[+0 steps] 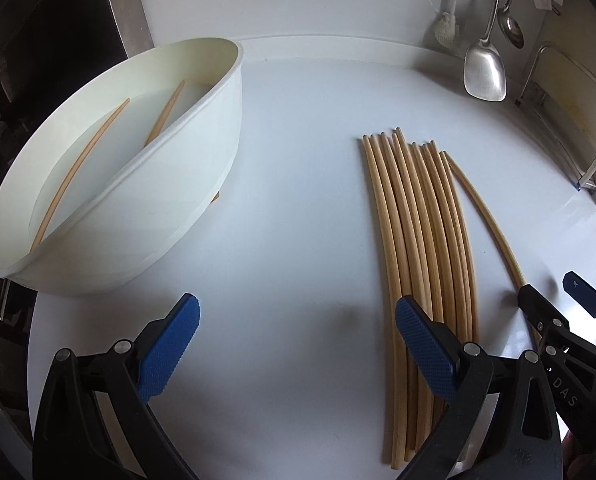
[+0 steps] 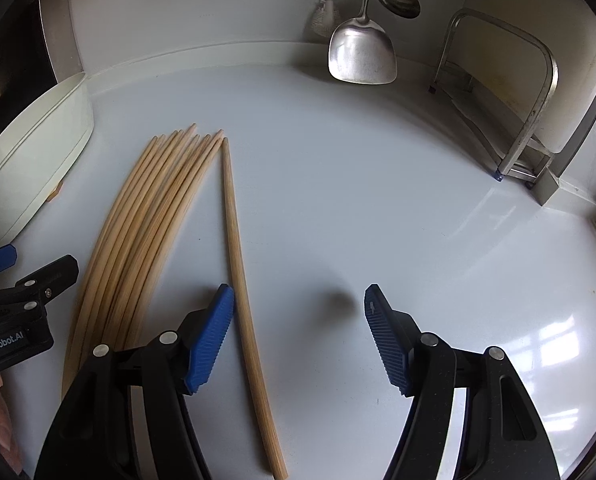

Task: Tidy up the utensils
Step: 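Close the left gripper on a chopstick while the right gripper grasps another chopstick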

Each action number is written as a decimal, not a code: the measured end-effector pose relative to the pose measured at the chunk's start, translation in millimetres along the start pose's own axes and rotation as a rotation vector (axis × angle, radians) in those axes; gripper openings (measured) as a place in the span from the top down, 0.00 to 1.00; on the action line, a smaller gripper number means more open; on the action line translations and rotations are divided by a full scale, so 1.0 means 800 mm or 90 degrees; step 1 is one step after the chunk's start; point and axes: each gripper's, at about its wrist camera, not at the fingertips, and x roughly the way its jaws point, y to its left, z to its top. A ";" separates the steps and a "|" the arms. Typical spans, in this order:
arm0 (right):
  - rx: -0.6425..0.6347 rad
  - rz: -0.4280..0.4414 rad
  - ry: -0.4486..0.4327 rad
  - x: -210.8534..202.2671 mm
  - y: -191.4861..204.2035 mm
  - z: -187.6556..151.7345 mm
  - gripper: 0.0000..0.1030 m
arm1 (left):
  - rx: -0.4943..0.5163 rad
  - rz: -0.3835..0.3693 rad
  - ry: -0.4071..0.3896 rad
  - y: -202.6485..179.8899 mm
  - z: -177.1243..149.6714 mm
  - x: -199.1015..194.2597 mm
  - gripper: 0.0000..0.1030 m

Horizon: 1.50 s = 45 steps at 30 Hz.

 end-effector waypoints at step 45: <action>-0.031 0.048 -0.028 0.002 0.011 0.006 0.83 | 0.015 -0.030 -0.001 -0.039 0.024 0.008 0.46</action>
